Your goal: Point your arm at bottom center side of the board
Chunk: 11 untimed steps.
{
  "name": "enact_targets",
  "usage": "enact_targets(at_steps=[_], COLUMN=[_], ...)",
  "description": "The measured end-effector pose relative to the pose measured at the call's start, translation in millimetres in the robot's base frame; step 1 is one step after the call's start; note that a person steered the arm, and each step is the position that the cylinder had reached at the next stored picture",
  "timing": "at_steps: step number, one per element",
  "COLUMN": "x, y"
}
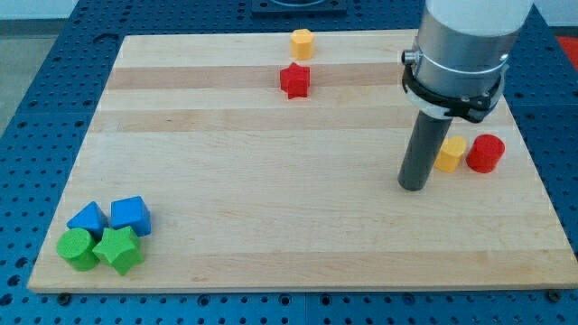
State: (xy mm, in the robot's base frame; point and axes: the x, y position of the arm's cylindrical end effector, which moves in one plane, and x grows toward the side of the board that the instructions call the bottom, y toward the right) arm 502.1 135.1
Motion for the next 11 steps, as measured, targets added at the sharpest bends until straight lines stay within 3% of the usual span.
enact_targets(at_steps=[11], x=[115.4], y=[-0.1])
